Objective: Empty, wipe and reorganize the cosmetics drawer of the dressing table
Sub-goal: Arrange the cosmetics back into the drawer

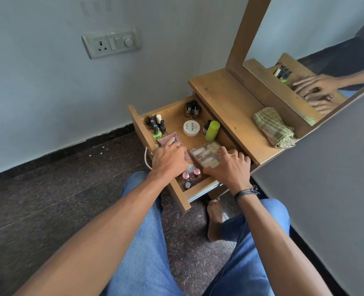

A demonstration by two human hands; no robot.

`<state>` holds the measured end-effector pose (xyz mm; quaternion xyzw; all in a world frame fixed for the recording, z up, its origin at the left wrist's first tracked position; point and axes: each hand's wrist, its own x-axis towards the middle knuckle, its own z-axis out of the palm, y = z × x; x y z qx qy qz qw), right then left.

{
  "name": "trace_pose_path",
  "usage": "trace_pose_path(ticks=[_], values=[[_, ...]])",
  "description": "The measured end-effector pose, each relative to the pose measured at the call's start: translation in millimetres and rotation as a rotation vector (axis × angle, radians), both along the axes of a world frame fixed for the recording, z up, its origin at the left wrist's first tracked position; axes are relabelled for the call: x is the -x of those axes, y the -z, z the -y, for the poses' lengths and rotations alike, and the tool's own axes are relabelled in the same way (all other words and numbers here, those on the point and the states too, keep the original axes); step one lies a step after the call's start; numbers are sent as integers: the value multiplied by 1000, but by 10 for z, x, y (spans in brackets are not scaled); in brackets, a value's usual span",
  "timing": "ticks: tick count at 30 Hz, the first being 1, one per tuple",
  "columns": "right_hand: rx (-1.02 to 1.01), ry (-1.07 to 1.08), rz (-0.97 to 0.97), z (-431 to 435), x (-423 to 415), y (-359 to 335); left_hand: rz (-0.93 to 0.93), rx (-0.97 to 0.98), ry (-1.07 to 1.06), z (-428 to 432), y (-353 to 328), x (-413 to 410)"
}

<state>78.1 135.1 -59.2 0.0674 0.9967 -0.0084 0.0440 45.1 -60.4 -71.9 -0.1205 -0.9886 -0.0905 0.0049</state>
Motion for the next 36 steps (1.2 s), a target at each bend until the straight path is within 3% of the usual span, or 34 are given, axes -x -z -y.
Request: trace_pose_path(ticks=[9,26,36], values=[[-56,14,119,44,103,29,3,5,-6,-4,16,7],[-73,85,154,151,195,79,16,34,3,3,-4,2],[128,70,-43,100,-66,207,17,-4,0,1,-51,-23]])
